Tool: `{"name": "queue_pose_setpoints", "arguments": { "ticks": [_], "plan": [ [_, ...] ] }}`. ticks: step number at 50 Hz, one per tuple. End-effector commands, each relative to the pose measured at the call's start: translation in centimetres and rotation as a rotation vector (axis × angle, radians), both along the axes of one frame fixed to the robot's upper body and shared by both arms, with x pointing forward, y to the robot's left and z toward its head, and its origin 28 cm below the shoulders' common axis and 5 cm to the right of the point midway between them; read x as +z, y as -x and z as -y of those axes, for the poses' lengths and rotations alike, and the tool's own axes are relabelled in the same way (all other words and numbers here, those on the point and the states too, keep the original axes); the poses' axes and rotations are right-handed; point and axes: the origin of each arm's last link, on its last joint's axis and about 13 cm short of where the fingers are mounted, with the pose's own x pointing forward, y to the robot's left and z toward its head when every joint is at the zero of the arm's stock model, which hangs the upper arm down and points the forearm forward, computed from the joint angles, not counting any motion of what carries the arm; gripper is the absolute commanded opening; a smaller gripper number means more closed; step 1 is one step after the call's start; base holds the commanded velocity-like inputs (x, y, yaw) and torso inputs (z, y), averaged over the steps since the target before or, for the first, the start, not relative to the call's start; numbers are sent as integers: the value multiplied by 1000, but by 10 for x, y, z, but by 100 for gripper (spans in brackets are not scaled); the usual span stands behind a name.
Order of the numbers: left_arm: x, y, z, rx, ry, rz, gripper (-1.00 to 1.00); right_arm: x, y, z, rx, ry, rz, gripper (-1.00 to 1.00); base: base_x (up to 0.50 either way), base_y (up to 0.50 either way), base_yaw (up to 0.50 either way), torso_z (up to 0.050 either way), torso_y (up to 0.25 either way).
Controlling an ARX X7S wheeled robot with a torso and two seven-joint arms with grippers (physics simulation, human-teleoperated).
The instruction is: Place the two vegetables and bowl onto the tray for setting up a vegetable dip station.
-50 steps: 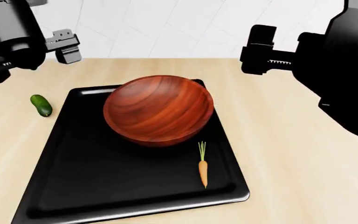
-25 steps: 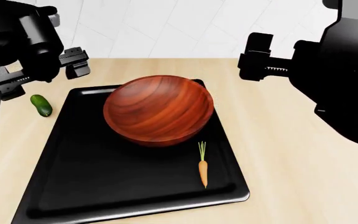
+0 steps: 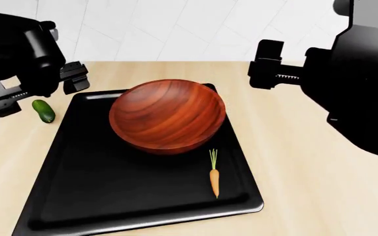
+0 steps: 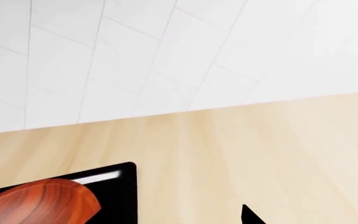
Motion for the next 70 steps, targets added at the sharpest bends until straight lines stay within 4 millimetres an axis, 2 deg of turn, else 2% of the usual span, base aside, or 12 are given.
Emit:
{"name": "queue_pose_setpoints", "arguments": {
  "ticks": [1, 16, 36, 43, 45, 47, 50, 54, 61, 63, 70],
  "plan": [
    [-1, -2, -3, 11, -1, 12, 100, -2, -1, -1, 5, 0, -7, 100, 0, 0, 0, 0, 0],
    [15, 0, -9, 39, -29, 57, 100, -3, -1, -2, 10, 2, -9, 100, 0, 0, 0, 0, 0],
    [0, -1, -20, 30, -73, 58, 100, -3, -1, -3, 18, 5, -10, 100, 0, 0, 0, 0, 0],
    [-2, -3, -21, 17, -36, 94, 100, -4, -3, -4, 23, 5, -13, 100, 0, 0, 0, 0, 0],
    [2, -5, -23, 12, -9, 155, 100, -5, -3, -4, 25, 6, -14, 100, 0, 0, 0, 0, 0],
    [2, -3, -22, 17, 42, 136, 100, -5, -3, -4, 25, 6, -15, 100, 0, 0, 0, 0, -250],
    [4, -4, -22, -1, 4, 151, 100, -5, -3, -5, 27, 5, -16, 100, 0, 0, 0, 0, -6],
    [9, -4, -23, 11, 50, 190, 100, -6, -4, -5, 29, 4, -17, 100, 0, 0, 0, 5, -188],
    [10, -4, -25, -13, -1, 210, 100, -7, -3, -4, 29, 5, -19, 100, 0, 0, 0, 7, -169],
    [11, -5, -26, 25, 25, 210, 100, -7, -3, -4, 28, 5, -21, 100, 0, 0, 0, 5, -250],
    [14, -4, -33, 38, -33, 224, 100, -8, -4, -5, 31, 7, -22, 100, 0, 0, 0, 0, 0]
  ]
}}
